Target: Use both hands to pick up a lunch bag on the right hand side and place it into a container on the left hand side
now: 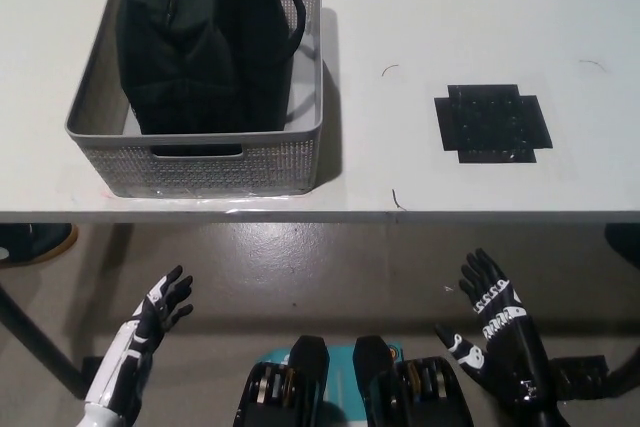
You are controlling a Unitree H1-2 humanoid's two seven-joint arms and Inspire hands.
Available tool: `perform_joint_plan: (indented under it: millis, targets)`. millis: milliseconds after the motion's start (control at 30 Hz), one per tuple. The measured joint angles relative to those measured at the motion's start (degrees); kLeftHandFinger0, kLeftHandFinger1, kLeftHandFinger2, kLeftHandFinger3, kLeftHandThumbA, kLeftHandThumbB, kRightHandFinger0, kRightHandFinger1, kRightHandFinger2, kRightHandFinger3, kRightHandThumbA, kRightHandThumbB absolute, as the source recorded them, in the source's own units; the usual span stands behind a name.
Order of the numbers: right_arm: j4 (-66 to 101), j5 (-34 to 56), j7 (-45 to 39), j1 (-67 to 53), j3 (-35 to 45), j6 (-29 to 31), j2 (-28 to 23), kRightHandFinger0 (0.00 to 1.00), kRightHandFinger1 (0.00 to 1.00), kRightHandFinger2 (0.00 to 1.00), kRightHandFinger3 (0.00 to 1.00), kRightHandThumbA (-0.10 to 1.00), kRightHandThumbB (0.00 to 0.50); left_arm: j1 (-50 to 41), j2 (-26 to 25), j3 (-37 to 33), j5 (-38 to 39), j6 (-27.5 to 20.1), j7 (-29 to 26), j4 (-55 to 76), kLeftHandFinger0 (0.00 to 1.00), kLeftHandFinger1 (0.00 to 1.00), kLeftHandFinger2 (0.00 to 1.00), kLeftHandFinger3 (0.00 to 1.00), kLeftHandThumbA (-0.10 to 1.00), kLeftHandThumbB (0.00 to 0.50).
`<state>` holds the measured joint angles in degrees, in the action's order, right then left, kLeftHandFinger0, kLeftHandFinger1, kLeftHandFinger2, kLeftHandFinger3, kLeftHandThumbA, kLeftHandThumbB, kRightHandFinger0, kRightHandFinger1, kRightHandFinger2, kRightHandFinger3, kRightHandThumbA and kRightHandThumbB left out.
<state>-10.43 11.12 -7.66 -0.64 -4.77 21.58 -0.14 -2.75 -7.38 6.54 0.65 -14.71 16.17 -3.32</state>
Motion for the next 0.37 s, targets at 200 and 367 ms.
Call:
perform_joint_plan:
  millis: [200, 367]
  targets:
    - [0.08, -0.10, 0.00, -0.04, -0.04, -0.01, 0.00, 0.95, 1.00, 1.00, 1.00, 1.00, 0.258, -0.02, -0.31, -0.23, -0.03, 0.01, -0.39, 0.03, 1.00, 1.00, 1.00, 1.00, 1.00, 0.086]
    - [0.06, -0.41, -0.01, -0.11, -0.06, 0.00, 0.00, 0.94, 1.00, 1.00, 1.00, 1.00, 0.251, -0.07, -0.33, -0.38, -0.03, 0.01, -0.71, 0.04, 1.00, 1.00, 1.00, 1.00, 0.99, 0.088]
